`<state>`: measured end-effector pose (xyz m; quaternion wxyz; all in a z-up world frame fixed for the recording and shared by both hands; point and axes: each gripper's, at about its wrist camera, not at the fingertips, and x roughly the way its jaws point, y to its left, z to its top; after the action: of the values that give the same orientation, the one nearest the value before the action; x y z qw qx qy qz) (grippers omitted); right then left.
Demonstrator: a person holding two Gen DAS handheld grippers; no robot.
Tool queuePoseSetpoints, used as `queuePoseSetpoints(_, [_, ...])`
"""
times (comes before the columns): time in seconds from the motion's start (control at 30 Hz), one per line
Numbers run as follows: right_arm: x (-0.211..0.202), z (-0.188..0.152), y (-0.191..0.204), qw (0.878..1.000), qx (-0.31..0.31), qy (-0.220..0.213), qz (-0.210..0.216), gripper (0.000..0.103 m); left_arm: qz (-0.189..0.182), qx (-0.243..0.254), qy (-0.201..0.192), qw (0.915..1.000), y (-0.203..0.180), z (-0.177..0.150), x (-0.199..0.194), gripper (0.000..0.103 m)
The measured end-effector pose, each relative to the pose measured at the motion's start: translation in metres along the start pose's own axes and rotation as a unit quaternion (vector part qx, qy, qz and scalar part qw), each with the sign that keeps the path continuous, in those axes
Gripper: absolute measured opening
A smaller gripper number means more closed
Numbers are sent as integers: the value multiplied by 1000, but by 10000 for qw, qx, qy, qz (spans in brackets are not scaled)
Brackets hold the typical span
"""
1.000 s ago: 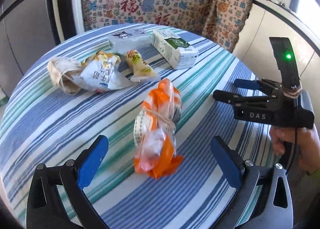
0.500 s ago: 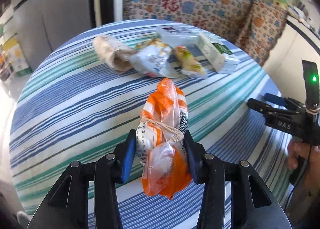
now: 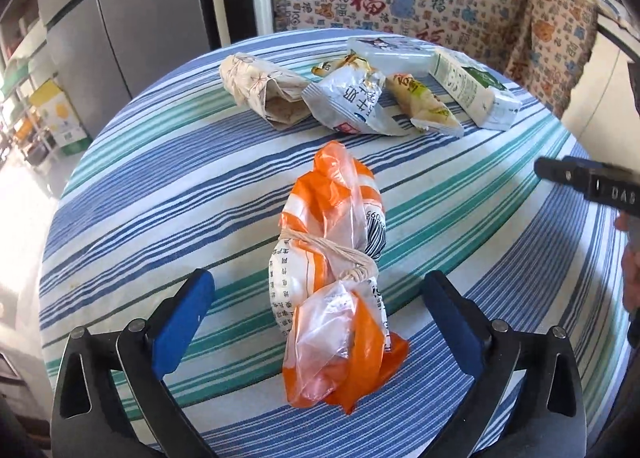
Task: Collect trash
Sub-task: 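Grasp the orange-white plastic bag with the left tool while the right tool grasps the milk carton, then lift the orange bag with the left tool while the right tool lifts the milk carton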
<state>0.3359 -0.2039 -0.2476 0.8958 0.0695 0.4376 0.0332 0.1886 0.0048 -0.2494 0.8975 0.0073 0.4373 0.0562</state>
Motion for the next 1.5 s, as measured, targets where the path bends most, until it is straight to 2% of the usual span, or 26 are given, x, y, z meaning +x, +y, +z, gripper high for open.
queuePoseSetpoints(0.07, [3,21,5,9999,69,-73,4,81,-2,2,1,10000,0,1,0,103])
queuePoseSetpoints(0.2, [31,59,26,9994,-107,266,-183,81,-9,3,-3,10000,0,1,0,103])
queuePoseSetpoints(0.3, [53,68,31,9967,-127,550,-576,80,-9,0,-1,10000,-1,1,0,103])
queuePoseSetpoints(0.33, [53,68,31,9967,-127,550,-576,79,-8,-1,-3,10000,-1,1,0,103])
queuePoseSetpoints(0.37, [57,67,29,9964,-84,587,-600,67,-8,-3,-3,10000,-1,1,-1,103])
queuePoseSetpoints(0.4, [56,64,27,9966,-84,586,-581,55,-8,-4,-3,10000,-1,1,-1,103])
queuePoseSetpoints(0.43, [53,61,26,9974,-155,440,-558,48,-6,-5,-3,10000,-1,1,-1,103])
queuePoseSetpoints(0.57, [31,33,21,9978,-278,345,-500,48,-1,-9,-4,10000,-2,0,-1,103])
queuePoseSetpoints(0.77, [-17,-39,35,9974,-606,143,-357,48,2,-16,-6,10000,-3,-1,-1,103])
queuePoseSetpoints(0.87, [-22,-64,45,9973,-625,56,-380,50,3,-18,-7,10000,-4,-1,-1,102])
queuePoseSetpoints(1.03, [-17,-65,44,9975,-506,-184,-461,77,-6,-20,-6,10000,-4,2,0,102])
queuePoseSetpoints(1.17, [-11,-59,39,9978,-419,-141,-484,90,-64,63,7,10000,-4,0,-2,103])
queuePoseSetpoints(1.43, [-2,-53,37,9980,-401,-33,-480,103,-223,295,96,9993,6,-12,-10,102])
queuePoseSetpoints(1.5, [-3,-53,36,9980,-426,-13,-462,103,-290,330,117,9990,8,-11,-11,102])
